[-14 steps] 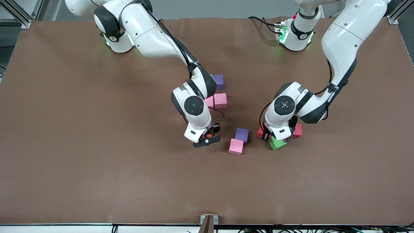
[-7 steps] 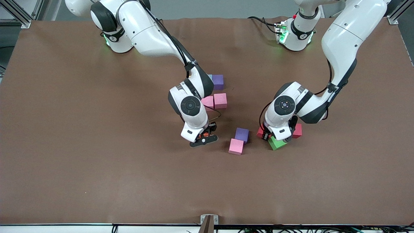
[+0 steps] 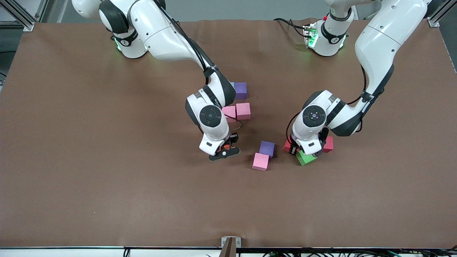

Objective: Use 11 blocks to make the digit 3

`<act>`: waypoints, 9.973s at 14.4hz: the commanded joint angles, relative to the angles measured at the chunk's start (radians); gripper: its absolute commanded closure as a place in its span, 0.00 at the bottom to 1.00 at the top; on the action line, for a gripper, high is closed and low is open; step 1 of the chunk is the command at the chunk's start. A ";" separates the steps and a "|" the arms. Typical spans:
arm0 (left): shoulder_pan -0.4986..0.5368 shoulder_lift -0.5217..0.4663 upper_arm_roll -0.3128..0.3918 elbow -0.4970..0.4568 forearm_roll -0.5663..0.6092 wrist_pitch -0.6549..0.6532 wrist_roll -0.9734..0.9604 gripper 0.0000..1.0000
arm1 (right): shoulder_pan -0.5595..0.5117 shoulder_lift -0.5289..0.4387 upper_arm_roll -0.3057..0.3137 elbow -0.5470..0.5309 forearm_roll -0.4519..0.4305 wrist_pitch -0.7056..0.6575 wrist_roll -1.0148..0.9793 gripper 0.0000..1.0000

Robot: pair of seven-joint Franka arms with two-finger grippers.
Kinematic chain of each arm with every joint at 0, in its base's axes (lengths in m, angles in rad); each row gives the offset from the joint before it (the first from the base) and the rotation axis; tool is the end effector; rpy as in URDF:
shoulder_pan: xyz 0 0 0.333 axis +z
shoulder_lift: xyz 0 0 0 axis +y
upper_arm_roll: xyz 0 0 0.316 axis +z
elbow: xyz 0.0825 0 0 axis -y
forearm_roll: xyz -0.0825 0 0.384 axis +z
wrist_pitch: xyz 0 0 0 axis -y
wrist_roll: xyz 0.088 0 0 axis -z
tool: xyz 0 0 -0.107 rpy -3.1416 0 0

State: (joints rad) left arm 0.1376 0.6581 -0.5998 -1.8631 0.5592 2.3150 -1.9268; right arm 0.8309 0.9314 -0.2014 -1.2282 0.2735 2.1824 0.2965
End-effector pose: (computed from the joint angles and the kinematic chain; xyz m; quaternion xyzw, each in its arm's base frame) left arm 0.5774 -0.2539 0.2076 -0.8374 -0.5458 -0.0104 0.0268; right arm 0.5827 0.4885 0.2143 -0.9906 -0.1311 -0.0037 0.0394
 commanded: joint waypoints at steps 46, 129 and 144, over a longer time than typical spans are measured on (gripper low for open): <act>0.008 -0.058 -0.158 0.194 -0.090 -0.183 -0.155 0.71 | 0.048 -0.046 -0.105 -0.082 0.003 -0.061 0.079 0.98; -0.326 0.169 0.024 0.519 -0.144 -0.203 -0.382 0.00 | -0.812 -0.803 0.197 -0.254 -0.318 -0.630 -0.220 0.00; -0.355 0.244 0.092 0.503 -0.024 -0.058 -0.377 0.00 | -0.843 -0.798 0.191 -0.102 -0.318 -0.710 -0.278 0.00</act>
State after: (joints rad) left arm -0.2131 0.9108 -0.5205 -1.3544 0.5200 2.2419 -2.3111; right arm -0.0064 0.1417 -0.0161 -1.3514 -0.0407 1.4941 0.0291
